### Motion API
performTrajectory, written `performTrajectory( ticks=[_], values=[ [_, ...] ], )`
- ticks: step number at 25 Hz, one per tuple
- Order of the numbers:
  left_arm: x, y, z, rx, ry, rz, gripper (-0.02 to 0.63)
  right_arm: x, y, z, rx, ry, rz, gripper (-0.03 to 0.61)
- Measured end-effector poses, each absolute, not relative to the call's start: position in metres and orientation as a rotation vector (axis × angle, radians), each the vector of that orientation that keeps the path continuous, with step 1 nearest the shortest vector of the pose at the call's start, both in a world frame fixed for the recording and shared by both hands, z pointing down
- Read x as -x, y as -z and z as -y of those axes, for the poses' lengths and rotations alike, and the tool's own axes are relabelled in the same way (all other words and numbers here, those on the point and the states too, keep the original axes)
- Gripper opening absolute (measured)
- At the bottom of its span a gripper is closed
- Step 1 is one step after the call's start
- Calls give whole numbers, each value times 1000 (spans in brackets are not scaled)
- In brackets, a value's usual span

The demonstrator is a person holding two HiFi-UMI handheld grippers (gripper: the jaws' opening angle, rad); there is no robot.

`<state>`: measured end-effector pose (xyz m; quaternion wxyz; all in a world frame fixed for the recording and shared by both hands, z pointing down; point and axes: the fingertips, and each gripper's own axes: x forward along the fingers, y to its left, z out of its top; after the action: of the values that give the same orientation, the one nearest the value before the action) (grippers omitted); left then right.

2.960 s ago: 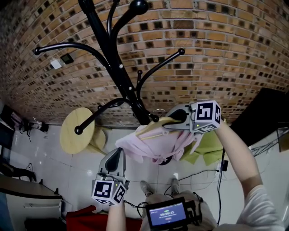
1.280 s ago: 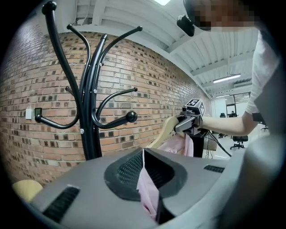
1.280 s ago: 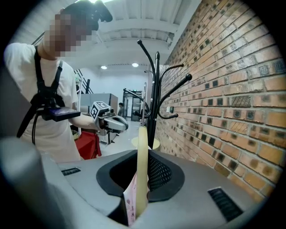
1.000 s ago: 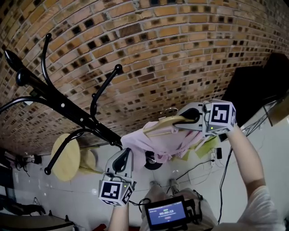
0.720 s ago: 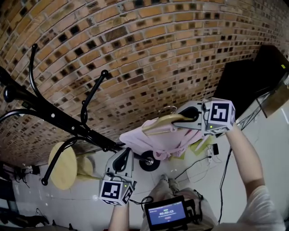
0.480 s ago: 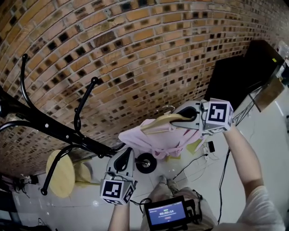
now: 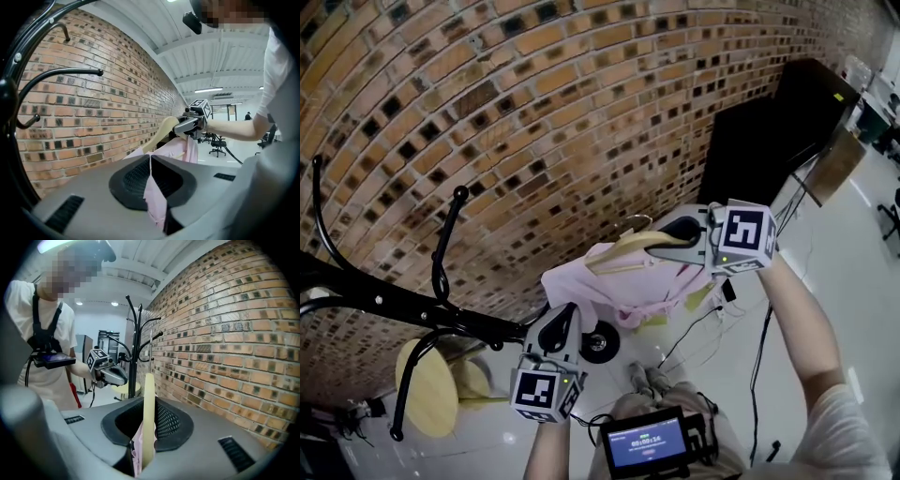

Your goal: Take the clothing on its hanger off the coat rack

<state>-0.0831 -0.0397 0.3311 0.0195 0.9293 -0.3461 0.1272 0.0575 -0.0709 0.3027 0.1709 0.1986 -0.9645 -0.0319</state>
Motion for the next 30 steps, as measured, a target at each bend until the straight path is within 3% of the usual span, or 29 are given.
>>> performTrajectory(
  ticks=[30],
  values=[
    [45, -341, 67, -3026, -407, 791, 21, -86, -317, 80, -841, 73, 2661, 41]
  ],
)
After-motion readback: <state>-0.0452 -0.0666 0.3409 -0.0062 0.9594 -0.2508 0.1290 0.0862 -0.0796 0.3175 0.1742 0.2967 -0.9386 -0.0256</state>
